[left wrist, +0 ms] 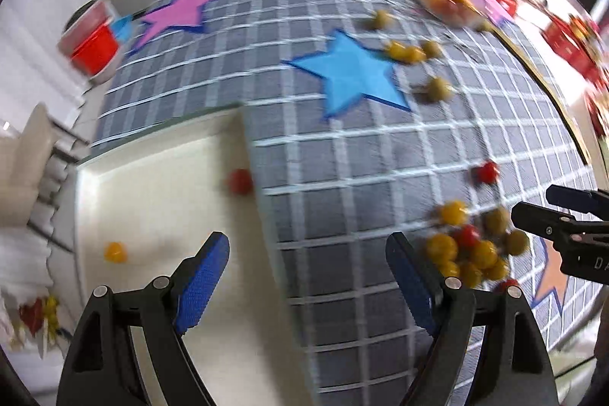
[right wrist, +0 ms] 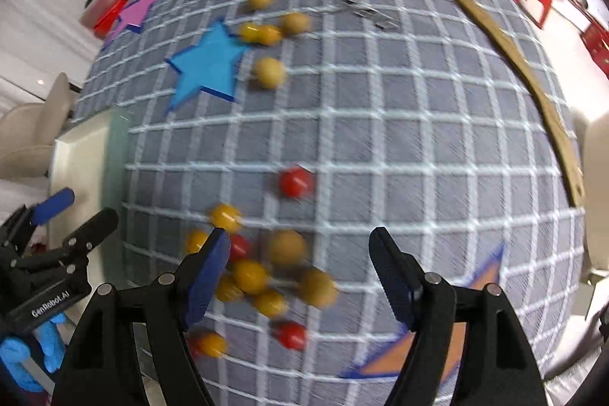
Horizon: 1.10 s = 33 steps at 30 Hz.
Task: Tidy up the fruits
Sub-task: 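Return both tools to the fruit cluster on the tablecloth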
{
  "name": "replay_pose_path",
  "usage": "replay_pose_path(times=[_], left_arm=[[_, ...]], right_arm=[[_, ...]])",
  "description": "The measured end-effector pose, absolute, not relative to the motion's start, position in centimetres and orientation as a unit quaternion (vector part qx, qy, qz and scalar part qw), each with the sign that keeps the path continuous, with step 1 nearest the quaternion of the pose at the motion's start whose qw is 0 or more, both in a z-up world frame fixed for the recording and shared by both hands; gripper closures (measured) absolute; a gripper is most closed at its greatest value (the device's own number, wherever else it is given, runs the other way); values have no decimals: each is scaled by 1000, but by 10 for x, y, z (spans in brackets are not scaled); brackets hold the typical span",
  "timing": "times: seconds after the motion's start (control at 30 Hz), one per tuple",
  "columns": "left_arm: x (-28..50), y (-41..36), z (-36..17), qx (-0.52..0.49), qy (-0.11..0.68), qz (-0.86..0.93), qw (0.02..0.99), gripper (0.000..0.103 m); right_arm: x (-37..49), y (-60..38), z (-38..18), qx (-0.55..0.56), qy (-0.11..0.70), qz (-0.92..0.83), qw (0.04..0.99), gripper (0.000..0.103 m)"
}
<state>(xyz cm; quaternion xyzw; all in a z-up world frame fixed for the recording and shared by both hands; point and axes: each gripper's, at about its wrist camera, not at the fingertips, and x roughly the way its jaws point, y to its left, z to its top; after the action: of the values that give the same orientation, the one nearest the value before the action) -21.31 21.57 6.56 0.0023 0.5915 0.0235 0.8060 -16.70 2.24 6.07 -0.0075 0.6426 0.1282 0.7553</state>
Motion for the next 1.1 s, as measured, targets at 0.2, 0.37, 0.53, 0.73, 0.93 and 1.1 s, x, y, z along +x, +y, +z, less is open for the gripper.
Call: replay_pose_path(times=[0.2, 0.37, 0.53, 0.73, 0.93, 1.1], left_arm=[[-202, 181, 54, 3, 599, -17, 801, 17], [-187, 153, 42, 31, 603, -46, 796, 18], [-176, 141, 33, 44, 609, -59, 790, 18], [-166, 132, 25, 51, 618, -65, 782, 29], [-166, 121, 19, 56, 626, -67, 775, 50], [-169, 114, 16, 48, 621, -70, 779, 68]], right_arm=[[-184, -7, 51, -6, 652, 121, 749, 24], [-190, -22, 47, 7, 652, 124, 748, 29], [-195, -25, 43, 20, 656, 137, 742, 47], [-197, -17, 37, 32, 659, 155, 735, 49], [-193, -4, 31, 32, 658, 164, 734, 56], [-188, 3, 29, 39, 662, 167, 730, 77]])
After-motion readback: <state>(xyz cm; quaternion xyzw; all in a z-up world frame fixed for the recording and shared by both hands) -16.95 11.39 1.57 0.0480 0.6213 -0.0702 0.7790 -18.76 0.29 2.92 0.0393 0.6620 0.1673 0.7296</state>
